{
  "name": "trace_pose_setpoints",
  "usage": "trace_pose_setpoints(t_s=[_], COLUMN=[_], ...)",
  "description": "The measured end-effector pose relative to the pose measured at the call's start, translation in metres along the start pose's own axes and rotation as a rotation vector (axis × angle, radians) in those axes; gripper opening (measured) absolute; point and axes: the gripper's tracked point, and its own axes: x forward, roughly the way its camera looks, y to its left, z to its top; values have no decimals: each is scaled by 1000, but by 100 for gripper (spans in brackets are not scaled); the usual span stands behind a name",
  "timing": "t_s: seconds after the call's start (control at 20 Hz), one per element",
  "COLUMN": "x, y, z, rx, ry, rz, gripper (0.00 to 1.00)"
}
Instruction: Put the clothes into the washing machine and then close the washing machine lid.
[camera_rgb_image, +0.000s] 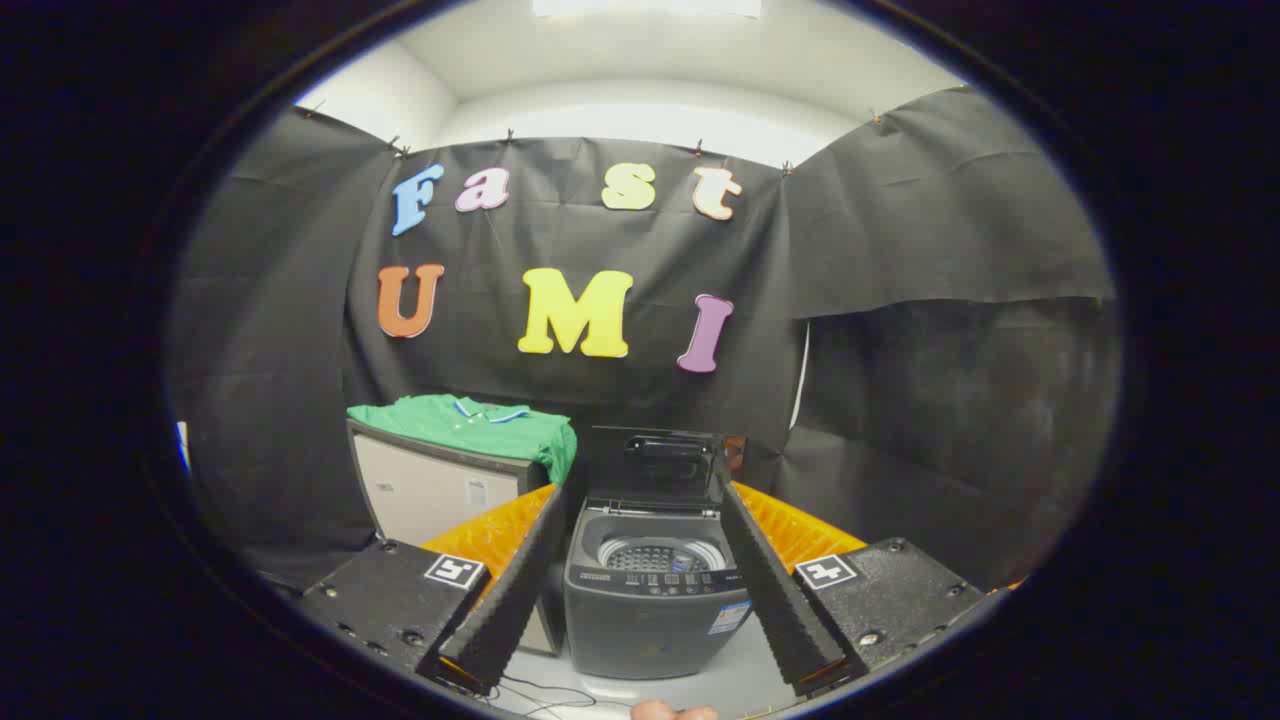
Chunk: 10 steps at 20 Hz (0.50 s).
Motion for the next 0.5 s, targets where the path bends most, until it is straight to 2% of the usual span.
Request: trace_pose_setpoints(t_s=[0.5], x=[15], y=[-7], z=[-5], rx=[-19], ry=[-12], rz=[66], gripper=[98])
